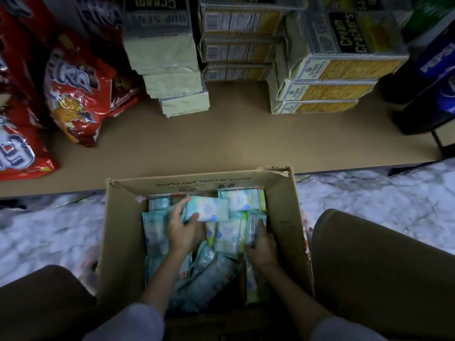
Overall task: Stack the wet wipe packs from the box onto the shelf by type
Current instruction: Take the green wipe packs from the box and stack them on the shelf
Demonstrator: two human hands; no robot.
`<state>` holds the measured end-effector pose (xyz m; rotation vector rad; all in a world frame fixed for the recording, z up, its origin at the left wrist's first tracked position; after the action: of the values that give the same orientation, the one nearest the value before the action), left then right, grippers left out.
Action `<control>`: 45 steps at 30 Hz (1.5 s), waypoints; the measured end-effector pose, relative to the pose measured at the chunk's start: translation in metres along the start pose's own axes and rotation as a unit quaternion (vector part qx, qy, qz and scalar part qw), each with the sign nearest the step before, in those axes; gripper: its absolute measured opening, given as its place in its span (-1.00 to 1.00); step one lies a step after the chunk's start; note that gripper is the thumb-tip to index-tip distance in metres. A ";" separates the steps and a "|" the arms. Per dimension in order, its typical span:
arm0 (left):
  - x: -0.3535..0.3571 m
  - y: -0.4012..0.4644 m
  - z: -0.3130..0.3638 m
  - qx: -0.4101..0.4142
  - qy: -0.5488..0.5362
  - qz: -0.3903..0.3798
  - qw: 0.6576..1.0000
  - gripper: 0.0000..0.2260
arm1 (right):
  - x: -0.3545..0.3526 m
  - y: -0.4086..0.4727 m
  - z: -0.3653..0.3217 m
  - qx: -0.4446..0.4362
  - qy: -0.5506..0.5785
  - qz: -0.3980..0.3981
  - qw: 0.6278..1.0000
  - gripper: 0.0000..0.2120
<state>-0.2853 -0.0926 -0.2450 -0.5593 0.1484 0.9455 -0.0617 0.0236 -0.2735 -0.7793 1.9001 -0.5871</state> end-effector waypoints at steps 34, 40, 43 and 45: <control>0.093 -0.046 -0.018 0.031 0.234 -0.195 0.952 -0.27 | 0.031 -0.039 0.053 0.012 0.087 -0.053 0.995 -0.29; 0.013 -0.047 -0.005 0.034 0.148 -0.087 0.985 -0.34 | 0.008 -0.041 0.033 -0.050 0.103 -0.011 0.993 -0.35; -0.044 -0.047 0.001 0.036 0.168 0.018 0.985 -0.37 | -0.010 -0.041 0.020 -0.076 0.135 0.032 0.987 -0.41; -0.073 -0.050 0.001 0.009 0.180 0.075 0.981 -0.38 | -0.019 -0.037 0.012 -0.080 0.157 0.049 0.983 -0.44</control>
<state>-0.2878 -0.1679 -0.1988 -0.7073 0.5287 0.9807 -0.0346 0.0114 -0.2414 -0.7200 2.2852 -0.5244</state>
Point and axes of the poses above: each hand's wrist, its own y-axis towards the middle knuckle, its own x-axis out of the palm, z = x × y, the point moved 9 cm from there along y, towards the middle knuckle, and after that the axes turned 4 degrees about y, right-handed, at the moved point
